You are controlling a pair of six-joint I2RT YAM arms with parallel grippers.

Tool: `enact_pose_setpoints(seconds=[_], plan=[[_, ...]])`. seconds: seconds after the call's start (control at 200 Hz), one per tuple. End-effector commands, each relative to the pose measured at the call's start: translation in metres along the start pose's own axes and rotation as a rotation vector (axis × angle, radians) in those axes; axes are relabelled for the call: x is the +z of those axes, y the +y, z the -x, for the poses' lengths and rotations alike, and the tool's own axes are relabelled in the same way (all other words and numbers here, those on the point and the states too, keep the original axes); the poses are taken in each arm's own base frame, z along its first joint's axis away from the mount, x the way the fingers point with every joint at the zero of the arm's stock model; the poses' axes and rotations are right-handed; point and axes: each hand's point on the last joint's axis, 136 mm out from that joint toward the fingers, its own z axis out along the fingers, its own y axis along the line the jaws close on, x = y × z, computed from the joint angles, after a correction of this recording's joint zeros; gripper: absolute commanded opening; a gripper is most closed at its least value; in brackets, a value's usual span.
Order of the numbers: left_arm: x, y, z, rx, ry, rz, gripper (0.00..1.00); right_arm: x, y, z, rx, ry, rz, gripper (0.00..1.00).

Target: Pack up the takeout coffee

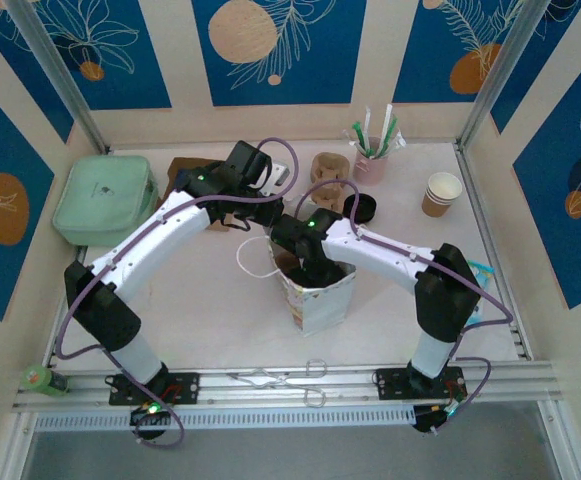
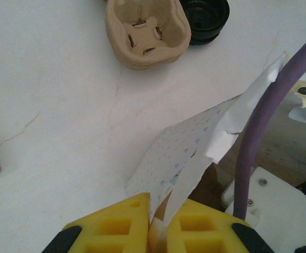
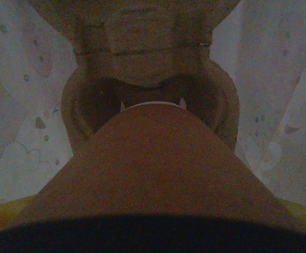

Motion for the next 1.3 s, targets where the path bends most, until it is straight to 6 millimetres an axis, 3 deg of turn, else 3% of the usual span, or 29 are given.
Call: enact_pose_setpoints(seconds=[0.0,0.4,1.296], plan=[[-0.006,-0.005,0.006,-0.002,-0.013,-0.002,0.14,0.005,0.001,-0.006,0.008,0.037,0.003,0.41],[-0.006,-0.007,0.007,-0.006,-0.017,-0.012,0.14,0.007,0.001,-0.003,0.005,0.016,0.010,0.40],[-0.008,-0.009,0.008,-0.007,-0.027,-0.021,0.14,0.035,-0.002,0.002,0.007,0.021,0.001,0.40]])
